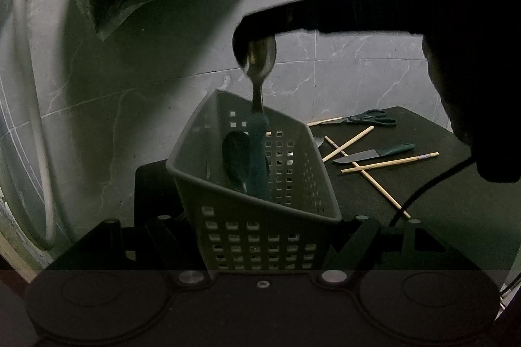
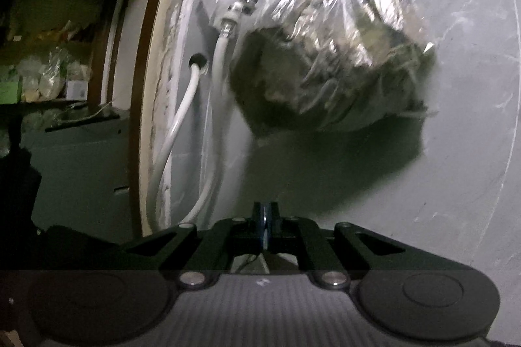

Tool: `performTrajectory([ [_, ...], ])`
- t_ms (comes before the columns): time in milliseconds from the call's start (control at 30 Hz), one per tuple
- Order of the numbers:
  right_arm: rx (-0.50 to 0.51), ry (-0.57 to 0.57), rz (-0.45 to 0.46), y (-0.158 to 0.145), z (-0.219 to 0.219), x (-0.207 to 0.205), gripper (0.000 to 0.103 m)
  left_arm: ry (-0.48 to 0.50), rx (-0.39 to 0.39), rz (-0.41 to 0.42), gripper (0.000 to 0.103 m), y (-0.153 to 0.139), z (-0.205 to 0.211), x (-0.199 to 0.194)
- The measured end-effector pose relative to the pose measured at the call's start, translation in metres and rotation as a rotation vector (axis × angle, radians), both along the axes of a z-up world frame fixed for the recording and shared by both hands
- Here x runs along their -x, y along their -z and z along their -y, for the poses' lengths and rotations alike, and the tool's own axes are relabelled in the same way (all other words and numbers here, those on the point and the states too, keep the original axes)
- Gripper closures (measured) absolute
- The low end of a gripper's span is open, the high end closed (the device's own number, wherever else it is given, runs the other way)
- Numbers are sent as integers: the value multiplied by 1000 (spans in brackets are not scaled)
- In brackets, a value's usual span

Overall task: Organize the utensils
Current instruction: 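Lower the blue-handled utensil into the white holder and open the right tool, then move the right tool back down to the utensil pile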

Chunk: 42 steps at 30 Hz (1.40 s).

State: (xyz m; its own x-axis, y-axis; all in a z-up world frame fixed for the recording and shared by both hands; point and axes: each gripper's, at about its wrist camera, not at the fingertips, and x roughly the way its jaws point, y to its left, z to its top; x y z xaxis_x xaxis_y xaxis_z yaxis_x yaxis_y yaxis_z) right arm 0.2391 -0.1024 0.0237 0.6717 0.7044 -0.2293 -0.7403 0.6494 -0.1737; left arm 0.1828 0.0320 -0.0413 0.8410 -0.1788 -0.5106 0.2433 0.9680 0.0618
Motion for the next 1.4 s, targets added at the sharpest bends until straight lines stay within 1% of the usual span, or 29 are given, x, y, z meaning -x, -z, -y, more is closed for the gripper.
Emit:
performTrajectory([
  [300, 42, -10, -56, 18, -2, 0, 101, 1, -1, 0, 26, 0, 0, 0],
  [633, 70, -1, -102, 26, -3, -7, 100, 2, 0, 0, 26, 0, -1, 0],
  [667, 73, 0, -111, 26, -3, -8, 97, 2, -2, -1, 26, 1, 0, 0],
  [733, 62, 2, -120, 26, -1, -8, 97, 2, -1, -2, 26, 1, -1, 0],
  [767, 54, 5, -119, 25, 0, -8, 95, 3, -2, -2, 26, 0, -1, 0],
  [800, 41, 7, -115, 23, 3, -7, 93, 3, -2, -2, 26, 0, -1, -1],
  [833, 24, 15, -110, 20, 6, -7, 85, 3, -2, -3, 26, 0, -1, -1],
  [867, 1, 28, -105, 17, 10, -7, 73, 3, -2, -2, 26, 0, -2, -1],
  [900, -16, 43, -100, 15, 14, -6, 66, 3, -2, -2, 26, 0, -2, -1],
  [933, -32, 59, -94, 13, 18, -7, 56, 3, -2, -2, 26, 0, -2, -2],
  [967, -47, 79, -86, 10, 24, -7, 50, 3, -2, -2, 26, 0, -2, -2],
  [1000, -54, 96, -80, 8, 28, -9, 48, 3, -2, -2, 26, 0, -2, -1],
  [1067, -59, 143, -68, 4, 38, -11, 35, 3, -2, -2, 26, 0, -2, -1],
  [1100, -59, 163, -63, 3, 42, -13, 32, 3, -2, -2, 26, 0, -2, -1],
  [1167, -62, 217, -55, 3, 54, -15, 16, 3, -2, -2, 26, 0, -2, -1],
  [1267, -65, 290, -62, 4, 69, -19, 4, 2, -2, -2, 26, 0, -2, -2],
  [1333, -63, 344, -77, 9, 79, -22, 1, 2, -2, -2, 26, 0, -2, -1],
  [1400, -57, 388, -98, 14, 87, -25, 0, 2, -2, -2, 26, 0, -2, -1],
])
